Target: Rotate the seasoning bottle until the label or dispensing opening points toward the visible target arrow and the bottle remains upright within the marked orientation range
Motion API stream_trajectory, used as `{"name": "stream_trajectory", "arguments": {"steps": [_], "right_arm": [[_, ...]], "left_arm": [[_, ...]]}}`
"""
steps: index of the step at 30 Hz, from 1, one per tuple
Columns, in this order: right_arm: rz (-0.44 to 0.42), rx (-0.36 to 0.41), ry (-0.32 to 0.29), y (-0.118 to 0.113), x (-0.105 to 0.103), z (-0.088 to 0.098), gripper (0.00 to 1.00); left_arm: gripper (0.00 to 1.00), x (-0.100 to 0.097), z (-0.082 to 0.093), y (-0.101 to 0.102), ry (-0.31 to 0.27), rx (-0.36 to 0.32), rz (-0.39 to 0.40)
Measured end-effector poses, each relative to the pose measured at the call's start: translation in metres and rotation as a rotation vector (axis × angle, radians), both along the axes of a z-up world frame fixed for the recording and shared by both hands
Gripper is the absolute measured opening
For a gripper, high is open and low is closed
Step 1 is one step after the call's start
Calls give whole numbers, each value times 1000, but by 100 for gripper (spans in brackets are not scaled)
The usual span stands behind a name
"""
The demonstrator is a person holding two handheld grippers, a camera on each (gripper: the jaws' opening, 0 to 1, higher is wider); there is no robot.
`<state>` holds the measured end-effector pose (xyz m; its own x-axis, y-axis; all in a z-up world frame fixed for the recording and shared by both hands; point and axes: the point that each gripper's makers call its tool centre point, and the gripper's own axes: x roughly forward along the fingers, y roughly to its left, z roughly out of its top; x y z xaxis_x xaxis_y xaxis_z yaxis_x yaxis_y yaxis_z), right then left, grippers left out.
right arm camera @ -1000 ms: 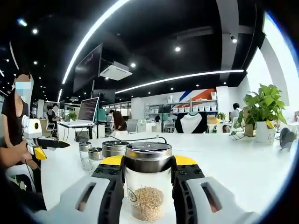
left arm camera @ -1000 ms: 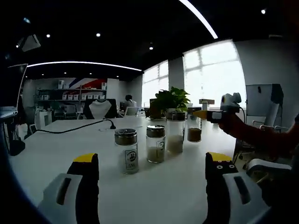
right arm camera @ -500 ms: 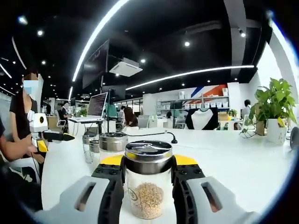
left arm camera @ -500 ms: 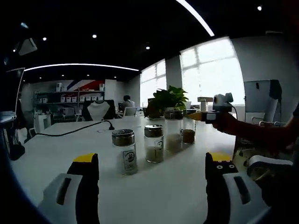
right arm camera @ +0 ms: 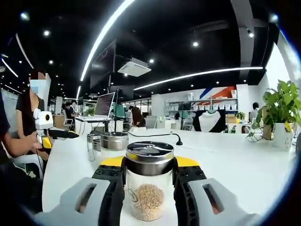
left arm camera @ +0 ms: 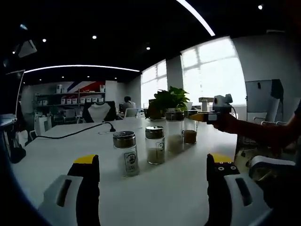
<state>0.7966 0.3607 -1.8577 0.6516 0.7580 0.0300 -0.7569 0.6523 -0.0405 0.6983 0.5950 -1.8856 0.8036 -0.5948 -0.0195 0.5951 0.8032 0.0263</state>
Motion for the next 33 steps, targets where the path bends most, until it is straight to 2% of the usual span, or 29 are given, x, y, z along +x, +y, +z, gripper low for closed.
{"name": "stream_trajectory", "arguments": {"steps": [5, 10, 11, 14, 18, 21, 24, 29, 33], "right_arm": [[-2, -1, -7, 2, -2, 1, 37], [-7, -32, 1, 2, -1, -1, 38], [-16, -43, -12, 2, -2, 0, 39], [-23, -56, -12, 2, -4, -1, 44], [-76, -62, -11, -5, -9, 0, 49], [-88, -62, -11, -6, -18, 2, 55], [-133, -65, -28, -10, -28, 5, 57], [-145, -15, -24, -7, -44, 5, 62], [-173, -49, -51, -4, -53, -1, 66]], "left_arm": [[100, 2, -4, 0, 10, 0, 2], [100, 2, -6, -1, 12, 10, 0], [100, 3, -7, -1, 14, 10, 1], [100, 3, -8, -1, 16, 13, 1], [100, 4, -9, -1, 16, 14, 5], [100, 5, -9, -2, 16, 17, 6], [100, 6, -9, -2, 13, 21, 14], [100, 7, -9, -3, 7, 30, 19], [100, 8, -9, 1, 10, 14, 34]]}}
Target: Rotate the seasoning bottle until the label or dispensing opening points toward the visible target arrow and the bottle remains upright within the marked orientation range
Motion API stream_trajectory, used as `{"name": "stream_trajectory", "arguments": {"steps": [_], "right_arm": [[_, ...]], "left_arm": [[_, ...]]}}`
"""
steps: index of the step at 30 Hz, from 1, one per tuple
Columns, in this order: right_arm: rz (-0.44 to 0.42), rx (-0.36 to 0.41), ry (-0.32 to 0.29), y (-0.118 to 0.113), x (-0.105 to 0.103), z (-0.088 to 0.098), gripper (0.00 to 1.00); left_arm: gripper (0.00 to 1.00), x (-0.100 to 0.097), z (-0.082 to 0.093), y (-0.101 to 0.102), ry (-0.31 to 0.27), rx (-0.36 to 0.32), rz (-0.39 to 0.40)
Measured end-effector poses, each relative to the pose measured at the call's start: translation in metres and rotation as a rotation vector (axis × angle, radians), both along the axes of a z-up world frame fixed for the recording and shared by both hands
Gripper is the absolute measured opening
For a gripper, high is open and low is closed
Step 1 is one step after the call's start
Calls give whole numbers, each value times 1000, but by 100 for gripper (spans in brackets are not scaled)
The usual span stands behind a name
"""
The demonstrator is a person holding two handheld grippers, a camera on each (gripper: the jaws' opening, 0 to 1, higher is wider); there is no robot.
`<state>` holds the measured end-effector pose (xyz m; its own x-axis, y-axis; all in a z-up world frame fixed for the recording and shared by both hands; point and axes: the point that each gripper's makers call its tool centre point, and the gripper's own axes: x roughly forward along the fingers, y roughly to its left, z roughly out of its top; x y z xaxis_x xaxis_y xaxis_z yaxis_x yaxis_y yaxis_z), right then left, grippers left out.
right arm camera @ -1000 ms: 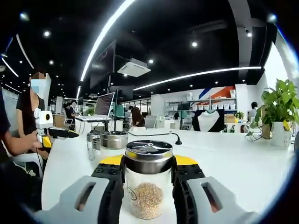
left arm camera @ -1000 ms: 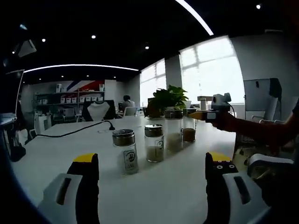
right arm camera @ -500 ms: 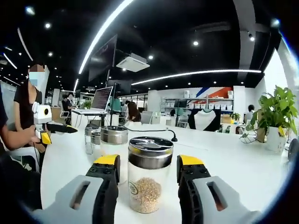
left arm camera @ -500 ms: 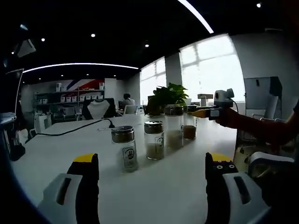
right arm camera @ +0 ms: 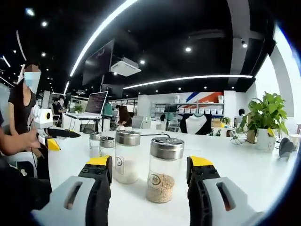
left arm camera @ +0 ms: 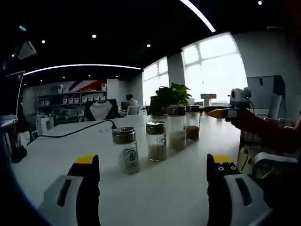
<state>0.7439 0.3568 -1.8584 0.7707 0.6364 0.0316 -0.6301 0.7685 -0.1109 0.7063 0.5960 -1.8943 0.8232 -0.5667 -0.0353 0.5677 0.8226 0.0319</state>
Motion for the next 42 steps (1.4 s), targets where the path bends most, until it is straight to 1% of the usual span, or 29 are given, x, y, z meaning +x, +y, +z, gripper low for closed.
{"name": "stream_trajectory", "arguments": {"steps": [3, 8, 9, 10, 11, 12, 13, 14, 17, 18, 20, 22, 23, 24, 25, 27, 29, 31, 33, 36, 40, 42], "right_arm": [[-3, 12, -3, 2, -6, -2, 72], [-9, 25, 32, 3, -17, -14, 79], [-6, 19, 34, 3, -19, -16, 79], [-6, 26, 31, 1, -23, -17, 80], [-3, 49, 25, 0, -25, -15, 81], [8, 71, 39, 1, -27, -16, 84], [3, 76, 56, -1, -28, -19, 86], [-4, 74, 64, -2, -29, -21, 88], [-5, 60, 60, -1, -33, -27, 93], [1, 41, 78, -1, -34, -32, 95], [-14, 48, 95, -4, -34, -34, 99], [-23, 90, 98, -6, -35, -33, 99], [-17, 105, 115, -4, -37, -35, 99], [-15, 99, 120, -3, -38, -37, 99], [-14, 74, 122, -1, -42, -41, 99], [-40, 42, 95, -3, -45, -40, 99], [-36, 43, 83, -1, -48, -37, 99], [-13, 47, 81, 3, -54, -36, 99], [-31, 54, 97, 1, -54, -38, 99], [-40, 46, 105, -1, -55, -40, 99], [-64, 52, 84, -8, -60, -34, 99], [-66, 59, 89, -10, -63, -33, 99]], "left_arm": [[100, 3, -2, 3, 5, -12, 5], [100, 3, -7, 8, 9, -32, 27], [100, 2, -8, 8, 11, -30, 27], [100, -1, -10, 7, 17, -13, 24], [100, -2, -10, 7, 13, -4, 23], [100, -4, -9, 8, 3, 3, 29], [100, -4, -9, 8, 1, 4, 31], [100, -5, -9, 9, -2, 2, 34], [100, -8, -12, 9, 4, 4, 44], [100, -10, -13, 8, 5, 13, 41], [100, -12, -14, 8, 4, 27, 40], [100, -14, -15, 9, 1, 25, 46], [100, -15, -16, 10, 4, 19, 47], [100, -16, -16, 10, 7, 16, 46], [100, -18, -16, 9, 8, 15, 44], [100, -21, -16, 9, 8, 20, 49], [100, -25, -15, 9, 2, 24, 50], [100, -28, -12, 9, -2, 24, 52], [100, -29, -9, 9, -10, 26, 51], [100, -31, -3, 12, -24, 29, 57], [100, -32, -1, 17, -30, 15, 68], [100, -34, -3, 16, -27, 11, 71]]}}
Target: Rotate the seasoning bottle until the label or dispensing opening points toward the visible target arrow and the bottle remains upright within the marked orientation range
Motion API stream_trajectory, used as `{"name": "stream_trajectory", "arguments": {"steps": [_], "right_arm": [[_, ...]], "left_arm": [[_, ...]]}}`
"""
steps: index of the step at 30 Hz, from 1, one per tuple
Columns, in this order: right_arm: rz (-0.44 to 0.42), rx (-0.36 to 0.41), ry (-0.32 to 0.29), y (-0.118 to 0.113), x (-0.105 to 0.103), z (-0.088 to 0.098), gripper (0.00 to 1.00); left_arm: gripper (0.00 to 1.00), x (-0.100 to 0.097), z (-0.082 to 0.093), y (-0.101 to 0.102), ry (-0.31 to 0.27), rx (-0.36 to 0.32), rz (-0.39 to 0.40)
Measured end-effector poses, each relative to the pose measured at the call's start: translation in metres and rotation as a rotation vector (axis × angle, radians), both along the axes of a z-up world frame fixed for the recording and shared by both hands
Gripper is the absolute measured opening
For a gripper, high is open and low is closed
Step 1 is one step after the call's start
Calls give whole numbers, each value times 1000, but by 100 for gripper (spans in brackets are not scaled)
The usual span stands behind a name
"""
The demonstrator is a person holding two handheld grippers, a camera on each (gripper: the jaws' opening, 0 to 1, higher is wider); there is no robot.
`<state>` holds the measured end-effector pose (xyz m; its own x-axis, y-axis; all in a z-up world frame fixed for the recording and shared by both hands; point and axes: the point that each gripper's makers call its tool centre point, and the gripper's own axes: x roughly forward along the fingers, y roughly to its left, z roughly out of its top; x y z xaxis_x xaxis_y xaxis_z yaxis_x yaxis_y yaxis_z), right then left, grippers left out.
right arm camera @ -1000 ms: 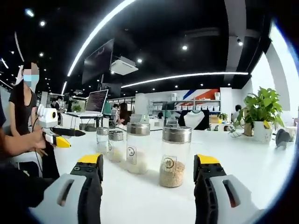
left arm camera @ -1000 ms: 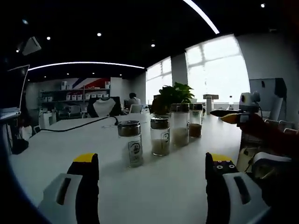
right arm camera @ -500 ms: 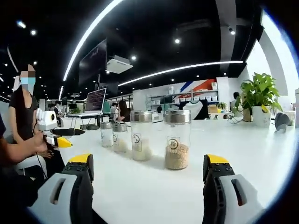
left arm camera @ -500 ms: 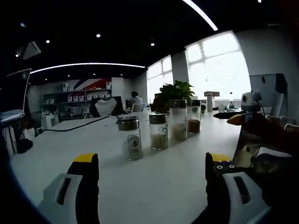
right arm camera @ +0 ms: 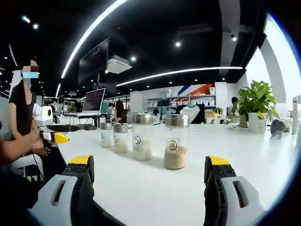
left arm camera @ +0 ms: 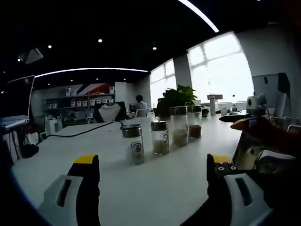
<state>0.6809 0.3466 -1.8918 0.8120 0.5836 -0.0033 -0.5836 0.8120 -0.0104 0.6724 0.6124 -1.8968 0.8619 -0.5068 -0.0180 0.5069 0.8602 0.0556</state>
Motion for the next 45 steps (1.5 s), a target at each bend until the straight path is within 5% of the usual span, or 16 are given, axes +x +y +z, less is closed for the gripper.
{"name": "stream_trajectory", "arguments": {"steps": [9, 23, 31, 45], "right_arm": [[21, -83, 10, -4, -30, -13, 99], [9, -49, -21, -8, -60, -1, 99], [-37, -3, -75, -20, -55, 13, 99], [-9, 27, -57, -17, -64, 19, 99]], "left_arm": [[100, -24, -11, -8, 15, 8, 12], [100, -59, -5, -17, -12, 10, 17], [100, -57, -4, -25, -20, 9, -9], [100, -60, 4, -16, -24, -63, -2]]}}
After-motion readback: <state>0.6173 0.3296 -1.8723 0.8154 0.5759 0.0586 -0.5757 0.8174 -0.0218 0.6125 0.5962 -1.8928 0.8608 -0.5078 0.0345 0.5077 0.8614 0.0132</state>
